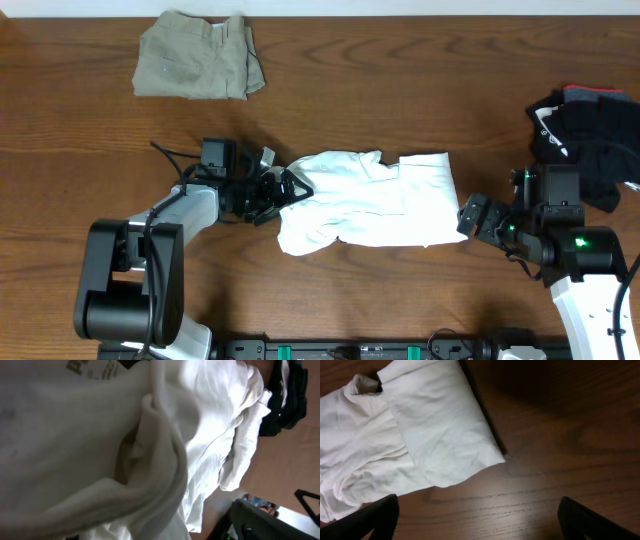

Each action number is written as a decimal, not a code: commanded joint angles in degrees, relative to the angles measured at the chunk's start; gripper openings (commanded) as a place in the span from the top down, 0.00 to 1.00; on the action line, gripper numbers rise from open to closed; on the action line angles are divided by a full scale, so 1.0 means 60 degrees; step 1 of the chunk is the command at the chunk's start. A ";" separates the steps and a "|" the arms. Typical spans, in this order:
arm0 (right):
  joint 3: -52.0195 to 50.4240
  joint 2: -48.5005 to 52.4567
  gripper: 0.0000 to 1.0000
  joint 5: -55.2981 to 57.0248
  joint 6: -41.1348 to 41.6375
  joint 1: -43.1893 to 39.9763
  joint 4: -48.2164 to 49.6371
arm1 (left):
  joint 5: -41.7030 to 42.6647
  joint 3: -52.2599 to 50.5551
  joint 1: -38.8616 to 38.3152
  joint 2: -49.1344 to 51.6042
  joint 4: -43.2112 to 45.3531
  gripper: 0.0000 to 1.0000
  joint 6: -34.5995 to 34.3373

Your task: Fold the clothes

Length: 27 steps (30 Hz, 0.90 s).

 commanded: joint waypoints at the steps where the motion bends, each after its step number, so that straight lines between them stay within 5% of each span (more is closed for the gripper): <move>1: 0.0160 -0.0018 0.01 0.0087 -0.0135 0.0102 -0.0047 | -0.1053 -0.0328 -0.0080 0.0565 -0.0229 0.16 0.0171; 2: 0.0160 -0.0018 0.01 0.0087 -0.0135 0.0102 -0.0062 | -0.1053 -0.0328 -0.0080 0.0565 -0.0222 0.20 0.0171; 10: 0.0160 -0.0018 0.01 0.0091 -0.0138 0.0102 -0.0124 | -0.1089 -0.0328 -0.0080 0.0565 -0.0222 0.94 0.0171; 21: 0.0160 -0.0018 0.01 0.0098 -0.0324 0.0102 -0.0204 | -0.1388 -0.0270 0.0004 0.0419 -0.0186 0.94 0.0226; 27: 0.0160 -0.0018 0.01 0.0106 -0.0466 0.0102 -0.0466 | -0.2790 -0.0007 0.0590 0.0109 -0.1395 0.94 0.0244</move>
